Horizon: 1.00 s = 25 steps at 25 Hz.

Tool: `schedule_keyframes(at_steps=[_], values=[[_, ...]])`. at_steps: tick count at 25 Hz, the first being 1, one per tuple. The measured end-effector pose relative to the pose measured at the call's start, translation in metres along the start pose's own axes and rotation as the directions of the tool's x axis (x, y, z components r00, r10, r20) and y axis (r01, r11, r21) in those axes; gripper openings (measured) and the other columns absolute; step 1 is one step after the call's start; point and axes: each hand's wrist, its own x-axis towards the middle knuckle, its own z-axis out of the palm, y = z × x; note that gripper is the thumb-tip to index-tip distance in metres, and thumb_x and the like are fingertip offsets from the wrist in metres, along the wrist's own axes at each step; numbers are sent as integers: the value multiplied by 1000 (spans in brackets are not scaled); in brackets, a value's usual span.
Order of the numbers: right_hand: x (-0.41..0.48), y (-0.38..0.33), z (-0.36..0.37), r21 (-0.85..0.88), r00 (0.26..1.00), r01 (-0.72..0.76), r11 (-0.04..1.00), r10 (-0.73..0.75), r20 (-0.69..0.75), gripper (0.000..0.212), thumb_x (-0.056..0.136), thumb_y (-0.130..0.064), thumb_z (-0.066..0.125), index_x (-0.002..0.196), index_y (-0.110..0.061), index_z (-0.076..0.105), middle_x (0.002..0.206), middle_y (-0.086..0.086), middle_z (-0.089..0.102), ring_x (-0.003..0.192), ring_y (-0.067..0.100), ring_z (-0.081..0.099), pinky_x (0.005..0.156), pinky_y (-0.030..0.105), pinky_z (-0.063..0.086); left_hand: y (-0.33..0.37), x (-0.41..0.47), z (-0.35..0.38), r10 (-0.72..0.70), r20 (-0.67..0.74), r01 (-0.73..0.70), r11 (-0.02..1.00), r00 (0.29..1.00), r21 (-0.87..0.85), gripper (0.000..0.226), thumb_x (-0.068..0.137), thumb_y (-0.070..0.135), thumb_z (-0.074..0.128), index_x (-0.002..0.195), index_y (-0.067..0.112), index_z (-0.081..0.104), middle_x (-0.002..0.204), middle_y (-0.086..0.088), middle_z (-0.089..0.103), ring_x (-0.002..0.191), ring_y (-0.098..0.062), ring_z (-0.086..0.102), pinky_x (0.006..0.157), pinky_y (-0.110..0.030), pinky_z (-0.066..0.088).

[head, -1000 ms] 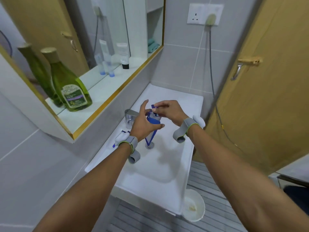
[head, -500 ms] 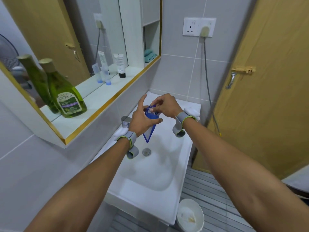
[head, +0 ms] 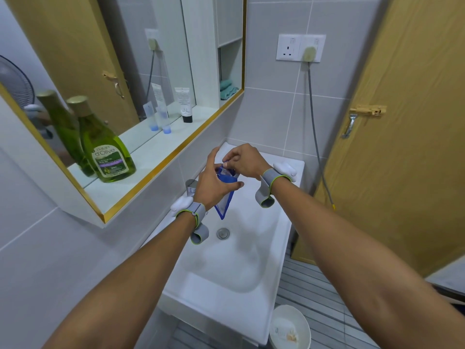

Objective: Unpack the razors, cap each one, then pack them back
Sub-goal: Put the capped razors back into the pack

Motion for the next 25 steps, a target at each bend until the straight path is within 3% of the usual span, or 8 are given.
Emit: schedule_keyframes(at_steps=[4, 8, 9, 12, 17, 20, 23, 25], values=[[-6, -10, 5, -101, 998, 48, 994, -44, 42, 22, 85, -18, 65, 101, -7, 74, 101, 6, 74, 88, 20, 68, 84, 32, 57, -6, -2, -4, -18, -11, 18, 1000, 1000, 19, 109, 68, 45, 85, 149, 40, 11, 135, -1, 60, 115, -27, 61, 89, -40, 52], [-14, -21, 6, 23, 984, 72, 997, -67, -165, 18, 84, -23, 65, 89, -9, 75, 88, 4, 75, 79, 15, 69, 79, 31, 58, -7, -5, -12, -28, -20, 27, 999, 999, -36, 111, 66, 45, 86, 149, 39, 13, 137, -2, 59, 117, -28, 61, 88, -35, 49], [-15, -21, 6, -12, 987, 47, 999, -49, -152, 23, 84, -31, 66, 88, -11, 75, 90, 3, 75, 81, 14, 67, 79, 32, 57, -7, -7, -14, -27, -29, 26, 999, 999, -33, 111, 66, 46, 86, 150, 38, 13, 136, -3, 59, 118, -27, 60, 89, -35, 50], [-17, -21, 7, -132, 980, -126, 983, 144, 137, 37, 80, -49, 68, 92, -15, 75, 98, 3, 72, 90, 19, 64, 76, 32, 56, -7, -12, -20, -14, -69, 12, 999, 998, -31, 110, 66, 48, 85, 151, 35, 15, 131, -4, 61, 116, -26, 60, 94, -41, 50], [-33, -20, 16, -57, 976, -198, 979, 202, 84, 8, 75, -18, 77, 79, -13, 73, 85, 8, 72, 80, 24, 67, 78, 38, 60, -5, -26, -21, 65, 21, -67, 996, 998, 58, 107, 68, 48, 84, 151, 27, 20, 144, -5, 48, 129, -26, 46, 103, -37, 39], [-46, -15, 21, -169, 983, -181, 969, 182, -7, 7, 79, -12, 71, 85, -9, 73, 91, 11, 72, 78, 19, 61, 77, 32, 54, -22, -21, -28, 19, 189, 5, 992, 982, -129, 109, 64, 42, 88, 150, 33, 22, 143, -5, 46, 126, -23, 49, 99, -44, 49], [-61, -5, 15, -172, 980, -155, 973, 129, -153, 11, 82, -12, 67, 92, -10, 72, 96, 11, 72, 84, 20, 61, 80, 29, 49, -28, -7, -37, -35, 265, 121, 940, 964, -318, 72, 77, 29, 82, 140, 23, 45, 119, -10, 65, 97, -21, 66, 77, -31, 59], [-70, -4, 11, -38, 955, -135, 990, 120, -271, 11, 80, -14, 70, 91, -15, 70, 91, 9, 72, 81, 20, 63, 78, 30, 50, -13, 4, -41, -16, 258, 115, 921, 966, -372, 40, 83, 17, 77, 120, 12, 63, 102, -11, 70, 83, -20, 66, 67, -23, 54]])
